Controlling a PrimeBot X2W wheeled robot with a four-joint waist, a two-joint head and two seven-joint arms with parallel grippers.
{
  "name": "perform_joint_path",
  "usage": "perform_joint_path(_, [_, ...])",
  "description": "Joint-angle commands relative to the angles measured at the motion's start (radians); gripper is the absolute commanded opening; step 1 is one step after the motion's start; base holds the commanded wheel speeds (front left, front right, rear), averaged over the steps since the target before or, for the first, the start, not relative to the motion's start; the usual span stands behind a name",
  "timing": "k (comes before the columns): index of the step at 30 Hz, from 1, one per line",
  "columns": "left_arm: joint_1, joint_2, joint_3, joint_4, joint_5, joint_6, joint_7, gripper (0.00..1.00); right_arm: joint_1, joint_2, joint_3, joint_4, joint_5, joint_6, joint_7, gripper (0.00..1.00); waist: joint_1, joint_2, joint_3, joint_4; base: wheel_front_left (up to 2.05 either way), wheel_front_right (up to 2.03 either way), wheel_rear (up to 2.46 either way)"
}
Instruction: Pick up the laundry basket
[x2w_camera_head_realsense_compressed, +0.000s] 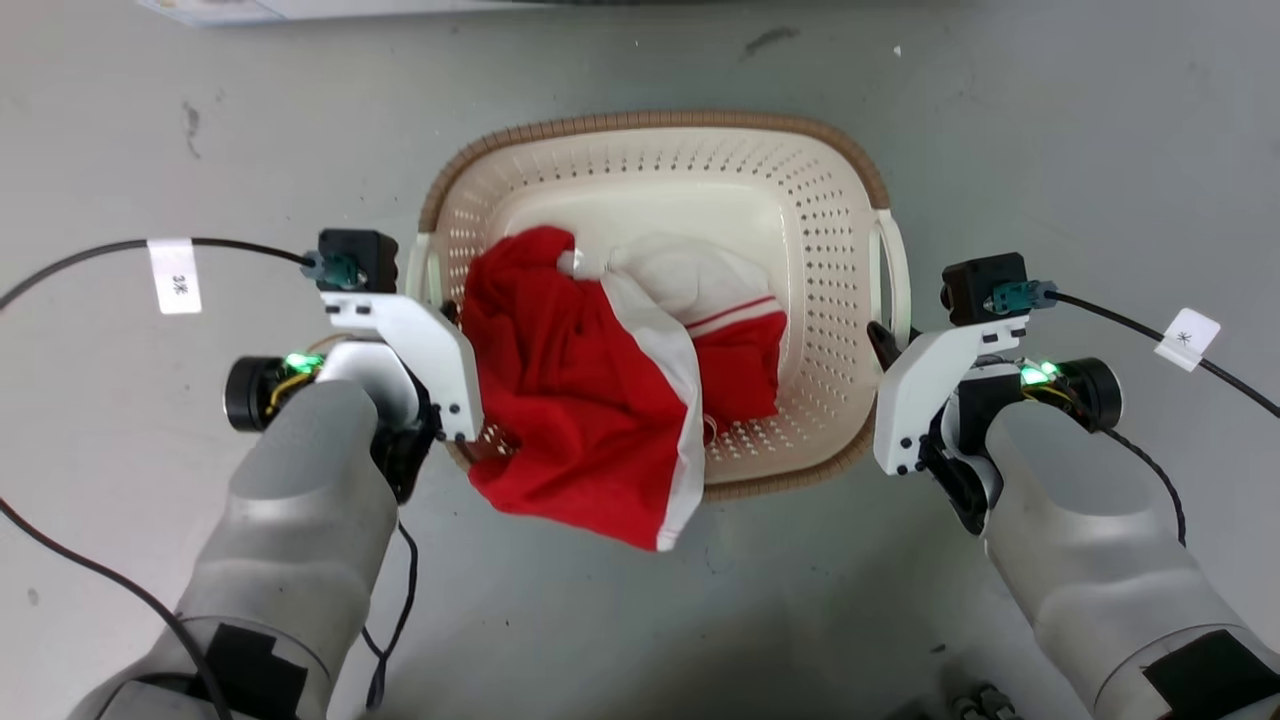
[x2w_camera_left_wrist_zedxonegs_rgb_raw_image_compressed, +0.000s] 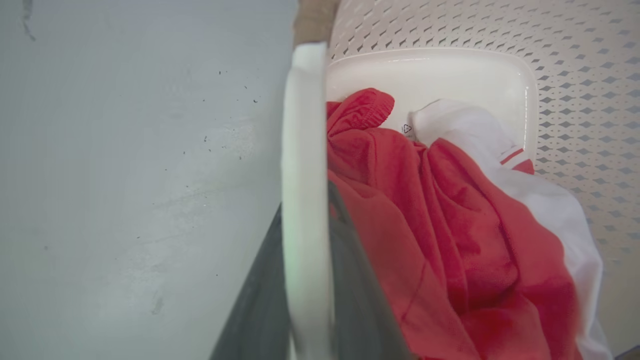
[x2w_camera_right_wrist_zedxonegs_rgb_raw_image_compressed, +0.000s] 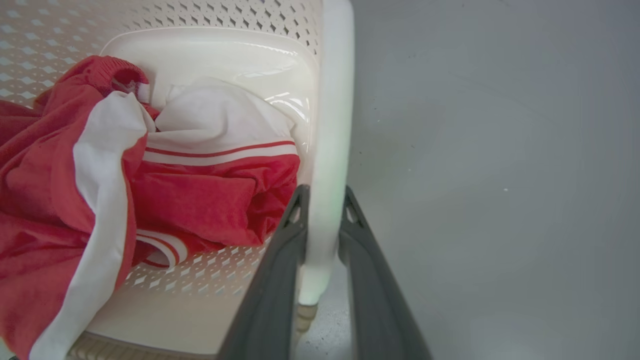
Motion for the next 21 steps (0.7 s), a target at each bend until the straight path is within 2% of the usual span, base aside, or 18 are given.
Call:
perform_joint_path(1, [0.013,-0.019,-0.014,-0.011,-0.013,-0.005,0.007,0.0,-0.007,0.009,0.015,0.004,0.004,0.003,0.01,0.0,-0.0001,0.0,-0.022,0.005,0.0,0.0,0.0])
perform_joint_path(13, [0.109,-0.069,-0.085,-0.017,-0.159,-0.008,0.095,0.0,0.088,-0.004,0.068,0.023,0.106,0.006,0.149,0.0,-0.0001,0.0,-0.259,0.046,0.0,0.0,0.0])
perform_joint_path(21, [0.142,-0.077,-0.13,-0.023,-0.24,-0.009,0.208,0.0,0.146,-0.03,0.097,0.007,0.188,0.007,0.278,0.0,-0.0001,0.0,-0.417,0.071,0.0,0.0,0.0])
